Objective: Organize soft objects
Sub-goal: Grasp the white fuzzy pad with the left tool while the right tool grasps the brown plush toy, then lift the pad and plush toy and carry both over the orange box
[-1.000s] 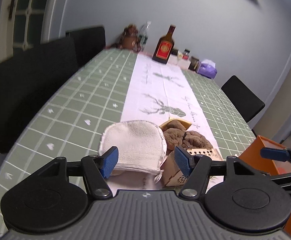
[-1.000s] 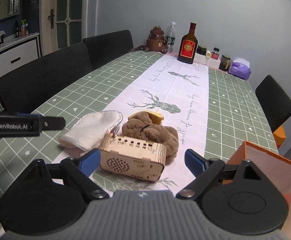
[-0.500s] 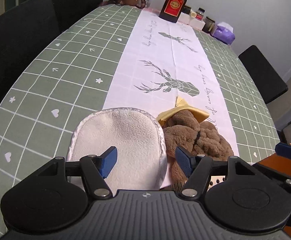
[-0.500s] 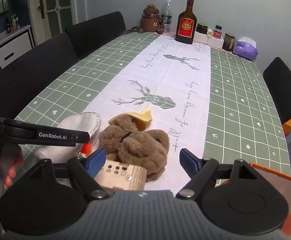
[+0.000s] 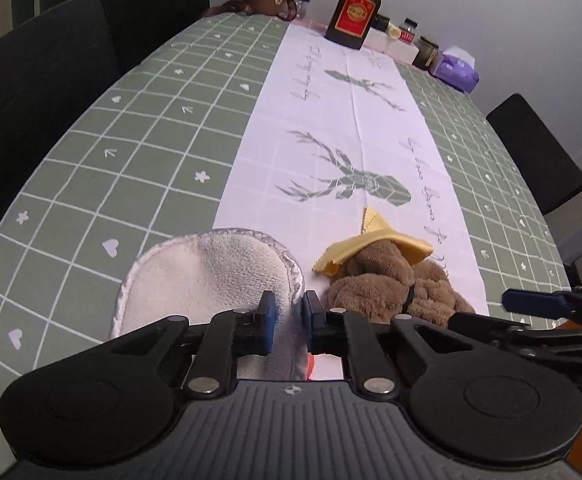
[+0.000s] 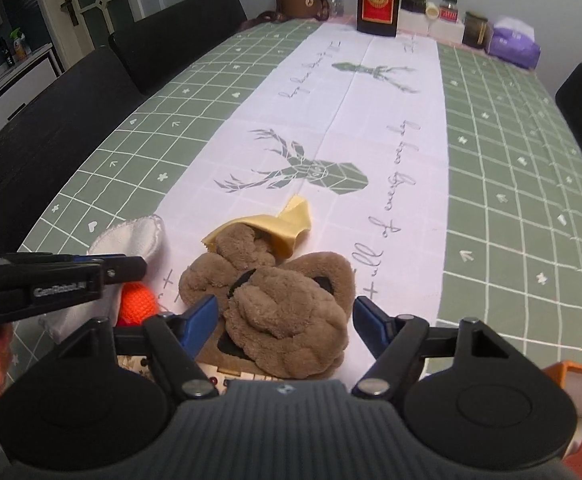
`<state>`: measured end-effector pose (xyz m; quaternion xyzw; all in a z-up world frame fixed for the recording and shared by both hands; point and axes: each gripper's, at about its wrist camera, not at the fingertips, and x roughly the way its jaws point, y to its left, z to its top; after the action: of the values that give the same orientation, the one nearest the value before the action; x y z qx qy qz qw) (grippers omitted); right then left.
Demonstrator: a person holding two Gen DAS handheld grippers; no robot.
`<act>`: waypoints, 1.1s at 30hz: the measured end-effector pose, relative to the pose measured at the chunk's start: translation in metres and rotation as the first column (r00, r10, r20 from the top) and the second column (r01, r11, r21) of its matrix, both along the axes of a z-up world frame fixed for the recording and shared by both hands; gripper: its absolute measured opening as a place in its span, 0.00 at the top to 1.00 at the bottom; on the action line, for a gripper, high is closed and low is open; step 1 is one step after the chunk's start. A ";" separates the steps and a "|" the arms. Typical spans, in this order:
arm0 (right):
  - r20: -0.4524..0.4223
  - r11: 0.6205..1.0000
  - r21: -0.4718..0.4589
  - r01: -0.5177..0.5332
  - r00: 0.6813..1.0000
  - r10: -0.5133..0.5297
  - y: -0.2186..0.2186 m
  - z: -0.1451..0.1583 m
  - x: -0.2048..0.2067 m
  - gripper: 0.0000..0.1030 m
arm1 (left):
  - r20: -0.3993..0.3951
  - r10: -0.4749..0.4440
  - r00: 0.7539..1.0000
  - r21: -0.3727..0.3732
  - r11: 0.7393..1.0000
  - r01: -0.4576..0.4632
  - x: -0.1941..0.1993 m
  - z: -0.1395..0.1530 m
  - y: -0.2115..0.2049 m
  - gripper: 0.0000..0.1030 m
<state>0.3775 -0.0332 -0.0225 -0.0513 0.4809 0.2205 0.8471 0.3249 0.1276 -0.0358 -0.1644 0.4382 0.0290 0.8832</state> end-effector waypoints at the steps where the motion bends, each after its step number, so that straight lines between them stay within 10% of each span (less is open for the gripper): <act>1: -0.011 1.000 0.002 0.001 1.000 -0.001 0.001 -0.002 0.003 0.29 | 0.017 0.004 1.000 -0.003 1.000 -0.004 -0.002 0.003 0.001 0.87; 11: -0.108 1.000 -0.024 0.017 0.994 -0.019 0.014 -0.028 0.024 0.28 | 0.130 0.040 0.991 -0.042 0.999 -0.035 -0.020 0.029 0.014 0.89; 19: -0.096 0.997 -0.071 0.002 0.995 -0.009 0.020 -0.031 0.021 0.56 | 0.166 0.045 0.985 -0.020 0.999 -0.042 -0.028 0.040 0.016 0.90; 33: 0.059 0.983 -0.171 -0.062 0.996 0.073 0.032 0.025 -0.002 0.67 | 0.248 0.060 0.967 0.003 0.998 -0.063 -0.057 0.076 0.026 0.97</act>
<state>0.3752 -0.0007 0.0024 -0.1463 0.4681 0.2060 0.8468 0.2678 0.1531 0.0406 -0.1755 0.3192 0.0380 0.9305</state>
